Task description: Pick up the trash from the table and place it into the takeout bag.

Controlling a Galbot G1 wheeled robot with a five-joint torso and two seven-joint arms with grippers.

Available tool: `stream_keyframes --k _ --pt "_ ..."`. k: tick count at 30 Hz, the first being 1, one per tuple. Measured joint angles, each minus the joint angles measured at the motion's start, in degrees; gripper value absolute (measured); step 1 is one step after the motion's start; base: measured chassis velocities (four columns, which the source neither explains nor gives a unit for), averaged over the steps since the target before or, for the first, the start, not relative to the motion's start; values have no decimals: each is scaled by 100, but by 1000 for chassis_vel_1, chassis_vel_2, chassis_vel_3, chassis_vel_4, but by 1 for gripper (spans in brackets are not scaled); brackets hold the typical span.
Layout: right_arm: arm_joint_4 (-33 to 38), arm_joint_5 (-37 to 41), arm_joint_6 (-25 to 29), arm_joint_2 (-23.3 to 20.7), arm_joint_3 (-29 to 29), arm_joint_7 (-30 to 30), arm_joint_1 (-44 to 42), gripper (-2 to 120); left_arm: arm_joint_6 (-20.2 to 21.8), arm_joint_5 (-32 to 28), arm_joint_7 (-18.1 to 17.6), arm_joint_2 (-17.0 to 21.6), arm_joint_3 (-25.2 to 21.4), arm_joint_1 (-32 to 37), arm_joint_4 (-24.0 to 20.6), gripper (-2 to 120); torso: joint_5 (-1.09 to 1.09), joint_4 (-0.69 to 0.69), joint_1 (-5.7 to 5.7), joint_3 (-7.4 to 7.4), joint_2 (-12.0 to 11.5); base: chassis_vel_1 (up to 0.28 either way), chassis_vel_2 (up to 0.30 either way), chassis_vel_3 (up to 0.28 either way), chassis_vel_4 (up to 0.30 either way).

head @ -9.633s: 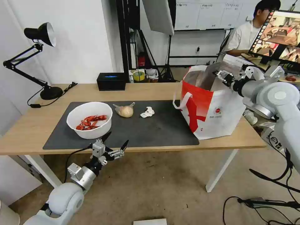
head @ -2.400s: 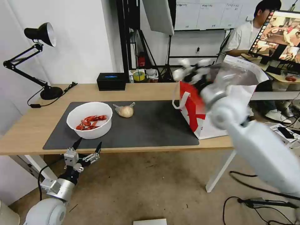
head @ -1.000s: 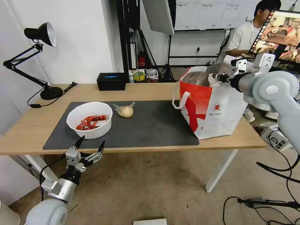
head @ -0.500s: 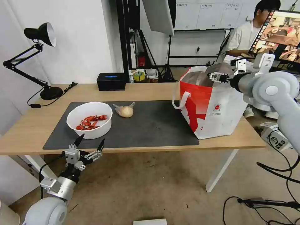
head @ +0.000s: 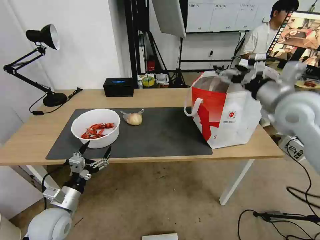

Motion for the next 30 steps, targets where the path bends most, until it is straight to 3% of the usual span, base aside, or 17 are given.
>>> stream_keyframes --k 8,15,22,30 --pt "680 -943 512 356 138 -105 -1251 100 -99 43 3 -191 -188 198 -73 100 -2 5 0 0 0 0 0 0 0" --pt "736 -2378 1323 1044 193 -138 -3146 100 -151 49 30 -236 -264 296 -82 100 0 0 -1 0 0 0 0 0 0" --pt "442 -3144 1870 1619 152 -146 -4081 100 -162 77 59 -294 -266 409 -35 100 -1 1 -1 0 0 0 0 0 0" --pt "322 -3563 2088 2017 124 -94 -4652 100 -113 193 68 -321 -270 544 29 100 -1 1 0 0 0 0 0 0 0"
